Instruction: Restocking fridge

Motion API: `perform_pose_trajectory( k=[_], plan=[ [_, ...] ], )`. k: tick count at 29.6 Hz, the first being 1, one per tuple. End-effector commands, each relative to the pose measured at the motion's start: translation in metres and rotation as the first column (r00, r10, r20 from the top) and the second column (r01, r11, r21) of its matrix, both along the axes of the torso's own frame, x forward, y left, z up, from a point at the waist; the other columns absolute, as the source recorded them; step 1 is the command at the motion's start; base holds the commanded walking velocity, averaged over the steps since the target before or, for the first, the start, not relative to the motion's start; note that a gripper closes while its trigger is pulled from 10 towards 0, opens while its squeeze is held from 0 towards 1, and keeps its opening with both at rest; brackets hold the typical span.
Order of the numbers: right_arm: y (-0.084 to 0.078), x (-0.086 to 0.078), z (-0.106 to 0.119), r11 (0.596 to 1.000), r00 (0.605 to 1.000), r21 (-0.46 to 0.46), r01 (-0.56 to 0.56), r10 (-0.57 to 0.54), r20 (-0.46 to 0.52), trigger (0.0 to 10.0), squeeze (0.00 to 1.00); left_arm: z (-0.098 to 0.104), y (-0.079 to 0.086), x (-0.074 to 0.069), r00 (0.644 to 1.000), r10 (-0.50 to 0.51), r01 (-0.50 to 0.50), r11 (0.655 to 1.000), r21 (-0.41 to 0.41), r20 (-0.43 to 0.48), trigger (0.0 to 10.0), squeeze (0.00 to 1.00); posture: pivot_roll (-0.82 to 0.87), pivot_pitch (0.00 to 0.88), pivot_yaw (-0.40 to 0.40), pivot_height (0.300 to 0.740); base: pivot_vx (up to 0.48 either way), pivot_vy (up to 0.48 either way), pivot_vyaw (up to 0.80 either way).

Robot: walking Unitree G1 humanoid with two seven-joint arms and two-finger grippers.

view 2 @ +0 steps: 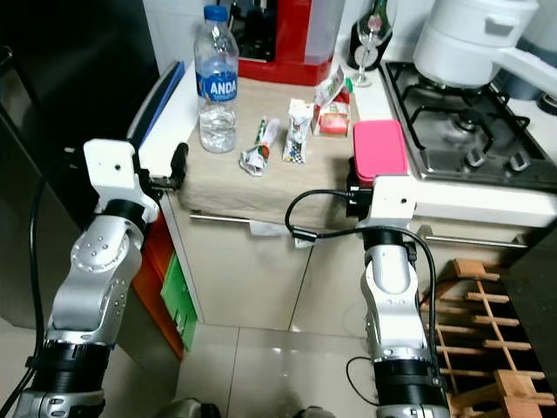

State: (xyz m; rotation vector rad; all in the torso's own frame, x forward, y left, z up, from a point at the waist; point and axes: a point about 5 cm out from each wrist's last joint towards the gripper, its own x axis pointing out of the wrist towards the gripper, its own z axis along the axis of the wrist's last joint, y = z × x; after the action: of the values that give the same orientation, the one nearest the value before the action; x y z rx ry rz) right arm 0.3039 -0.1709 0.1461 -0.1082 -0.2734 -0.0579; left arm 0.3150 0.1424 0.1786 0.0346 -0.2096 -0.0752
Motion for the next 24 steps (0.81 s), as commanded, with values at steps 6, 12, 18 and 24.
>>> perform_pose_trajectory(
  k=[6, 12, 18, 24],
  plan=[
    [0.0004, 0.0023, 0.0098, 1.0, 1.0, -0.026, 0.009, -0.009, 0.009, 10.0, 0.0, 0.0001, -0.0054, 0.0017, 1.0, -0.001, 0.001, 1.0, 0.002, 0.014, 10.0, 0.0, -0.02, 0.0, -0.02, 0.74, -0.366, 0.0, 0.0],
    [0.0022, 0.0048, 0.01, 1.0, 1.0, -0.029, 0.008, -0.008, -0.002, 10.0, 0.0, 0.0004, -0.0055, 0.0029, 1.0, -0.008, 0.008, 1.0, 0.003, 0.02, 10.0, 0.0, -0.02, 0.0, -0.012, 0.74, -0.365, 0.0, 0.0],
    [0.0034, 0.0049, 0.0087, 1.0, 1.0, -0.027, 0.009, -0.009, -0.011, 10.0, 0.0, 0.0014, -0.0053, 0.0037, 1.0, -0.013, 0.013, 1.0, 0.006, 0.025, 10.0, 0.0, -0.02, 0.0, -0.01, 0.74, -0.364, 0.0, 0.0],
    [0.0063, 0.0042, 0.0066, 1.0, 1.0, -0.021, 0.003, -0.003, -0.02, 10.0, 0.0, 0.001, -0.005, 0.0035, 0.999, -0.023, 0.023, 1.0, 0.008, 0.029, 10.0, 0.0, -0.02, 0.0, -0.004, 0.74, -0.371, 0.0, 0.0]
  ],
)
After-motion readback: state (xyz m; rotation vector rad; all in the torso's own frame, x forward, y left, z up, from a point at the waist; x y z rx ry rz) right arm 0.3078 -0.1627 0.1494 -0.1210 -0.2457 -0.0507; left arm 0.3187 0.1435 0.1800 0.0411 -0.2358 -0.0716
